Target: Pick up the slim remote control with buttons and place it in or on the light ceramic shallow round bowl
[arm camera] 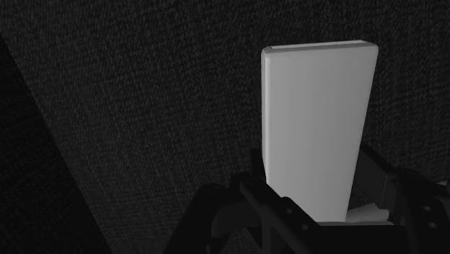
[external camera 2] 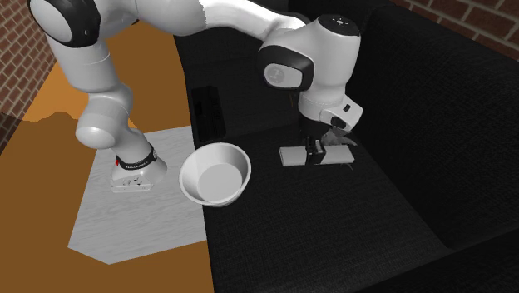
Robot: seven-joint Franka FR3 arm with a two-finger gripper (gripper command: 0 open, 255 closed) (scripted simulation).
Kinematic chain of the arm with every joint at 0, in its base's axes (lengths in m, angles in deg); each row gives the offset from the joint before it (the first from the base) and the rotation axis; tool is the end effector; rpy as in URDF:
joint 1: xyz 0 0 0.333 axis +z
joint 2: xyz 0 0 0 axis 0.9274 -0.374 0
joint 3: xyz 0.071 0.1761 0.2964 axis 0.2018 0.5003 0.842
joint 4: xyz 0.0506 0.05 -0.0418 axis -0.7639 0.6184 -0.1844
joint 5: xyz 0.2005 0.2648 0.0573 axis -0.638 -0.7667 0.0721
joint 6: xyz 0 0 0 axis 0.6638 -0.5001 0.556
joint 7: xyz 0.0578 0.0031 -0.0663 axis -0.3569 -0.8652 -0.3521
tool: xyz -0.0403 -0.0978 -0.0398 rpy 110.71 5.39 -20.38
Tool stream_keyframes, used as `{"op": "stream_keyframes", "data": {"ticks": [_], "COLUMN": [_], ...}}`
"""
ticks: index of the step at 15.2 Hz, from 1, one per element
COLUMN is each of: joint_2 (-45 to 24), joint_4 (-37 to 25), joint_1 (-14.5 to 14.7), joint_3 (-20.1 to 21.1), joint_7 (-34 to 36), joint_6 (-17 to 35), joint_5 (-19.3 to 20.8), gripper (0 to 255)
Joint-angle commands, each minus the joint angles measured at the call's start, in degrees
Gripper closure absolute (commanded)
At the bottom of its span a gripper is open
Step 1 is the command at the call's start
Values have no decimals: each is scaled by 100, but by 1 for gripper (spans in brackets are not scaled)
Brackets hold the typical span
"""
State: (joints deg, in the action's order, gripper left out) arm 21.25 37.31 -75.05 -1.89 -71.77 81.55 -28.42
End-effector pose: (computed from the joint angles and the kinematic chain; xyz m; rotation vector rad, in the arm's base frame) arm 0.5100 -0.2544 0.5105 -3.1317 0.1747 -0.0222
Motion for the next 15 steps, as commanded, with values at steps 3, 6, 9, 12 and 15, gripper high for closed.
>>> {"op": "stream_keyframes", "data": {"ticks": [3, 6, 9, 12, 15], "joint_2": [64, 331, 1063, 1782, 2495], "joint_4": [-229, -37, 813, 1573, 2259], "joint_1": [-2, 27, 77, 61, -16], "joint_3": [-11, -29, -58, -56, -29], "joint_7": [19, 50, 135, 233, 326], "joint_6": [-282, -337, -163, -69, -51], "joint_5": [31, 134, 422, 715, 996], "gripper": [255, 255, 255, 255, 255]}}
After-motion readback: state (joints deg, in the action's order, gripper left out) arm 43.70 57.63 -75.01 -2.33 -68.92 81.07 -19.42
